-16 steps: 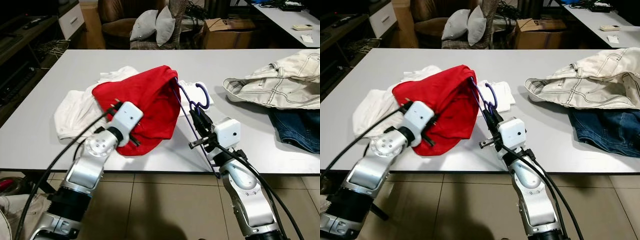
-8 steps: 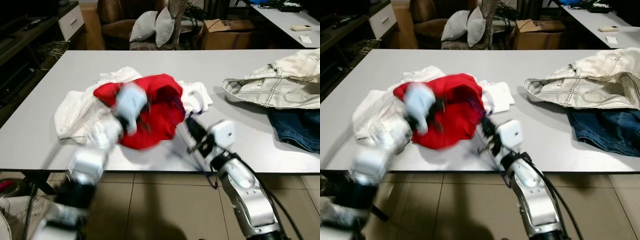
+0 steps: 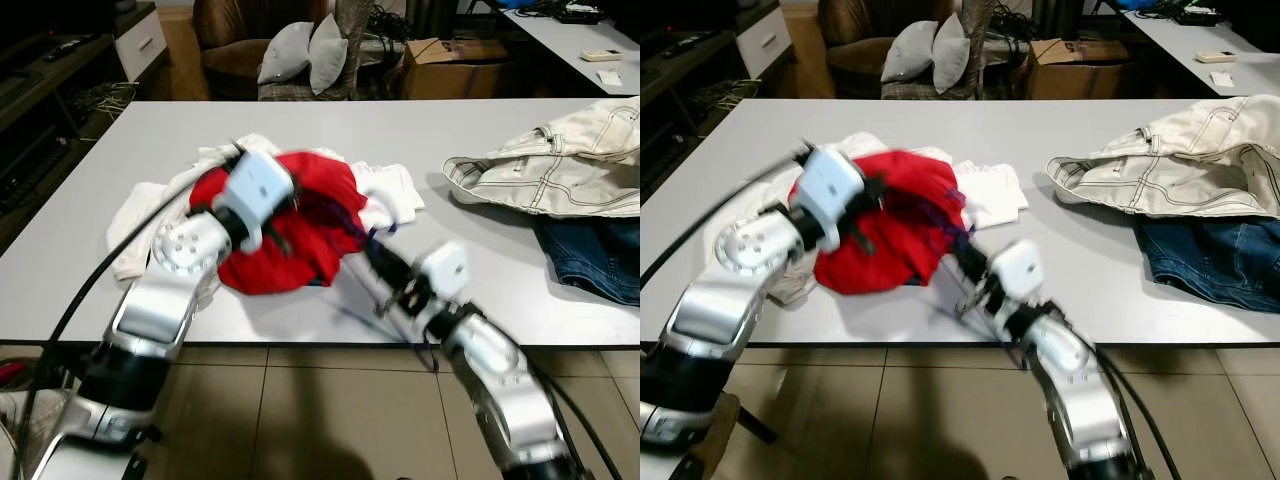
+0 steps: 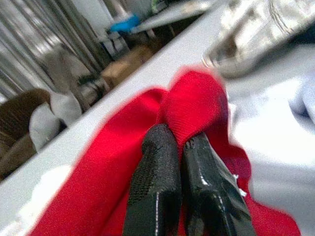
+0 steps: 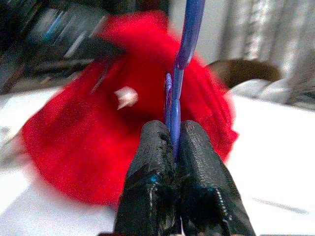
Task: Hang hanger
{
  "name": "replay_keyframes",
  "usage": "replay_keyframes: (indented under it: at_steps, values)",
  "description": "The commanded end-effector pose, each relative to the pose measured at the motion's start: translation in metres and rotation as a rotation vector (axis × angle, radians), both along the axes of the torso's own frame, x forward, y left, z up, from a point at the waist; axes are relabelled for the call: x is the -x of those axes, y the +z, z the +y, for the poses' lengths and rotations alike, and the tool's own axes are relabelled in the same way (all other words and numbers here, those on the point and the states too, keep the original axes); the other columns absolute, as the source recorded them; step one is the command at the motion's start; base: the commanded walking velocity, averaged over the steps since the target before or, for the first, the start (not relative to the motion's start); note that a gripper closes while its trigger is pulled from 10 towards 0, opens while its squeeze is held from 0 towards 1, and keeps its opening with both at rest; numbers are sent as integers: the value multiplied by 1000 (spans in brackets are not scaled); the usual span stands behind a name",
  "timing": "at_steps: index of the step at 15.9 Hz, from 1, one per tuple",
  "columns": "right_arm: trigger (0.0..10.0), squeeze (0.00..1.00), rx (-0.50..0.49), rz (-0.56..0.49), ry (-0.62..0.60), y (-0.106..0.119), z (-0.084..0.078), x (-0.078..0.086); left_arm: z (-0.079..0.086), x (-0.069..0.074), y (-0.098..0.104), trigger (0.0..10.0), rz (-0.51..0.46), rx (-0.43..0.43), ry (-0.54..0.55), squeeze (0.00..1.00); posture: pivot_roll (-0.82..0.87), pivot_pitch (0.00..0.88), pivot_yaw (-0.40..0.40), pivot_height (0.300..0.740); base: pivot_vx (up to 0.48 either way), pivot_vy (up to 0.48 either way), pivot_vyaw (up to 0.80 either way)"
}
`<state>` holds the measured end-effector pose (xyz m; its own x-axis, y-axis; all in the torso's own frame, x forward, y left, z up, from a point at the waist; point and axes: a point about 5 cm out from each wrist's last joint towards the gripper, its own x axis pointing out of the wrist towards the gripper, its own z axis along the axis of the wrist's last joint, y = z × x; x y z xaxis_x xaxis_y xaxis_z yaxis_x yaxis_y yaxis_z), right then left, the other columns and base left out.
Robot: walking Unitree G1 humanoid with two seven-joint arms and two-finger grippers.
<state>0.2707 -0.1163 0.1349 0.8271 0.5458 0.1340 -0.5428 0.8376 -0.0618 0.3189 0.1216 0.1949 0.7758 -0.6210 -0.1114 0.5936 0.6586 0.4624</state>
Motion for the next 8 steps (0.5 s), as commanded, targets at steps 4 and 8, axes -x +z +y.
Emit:
replay_keyframes:
  at_steps: [4,8]
  values:
    - [10000,0,-54,217,-323,-25,-37,-8,36,-19,9,0,-71,-14,317,0,-64,0,48,740,0,0,0]
    - [10000,0,-296,193,-393,-9,-42,-10,62,-24,25,0,-163,59,507,0,-73,0,53,740,0,0,0]
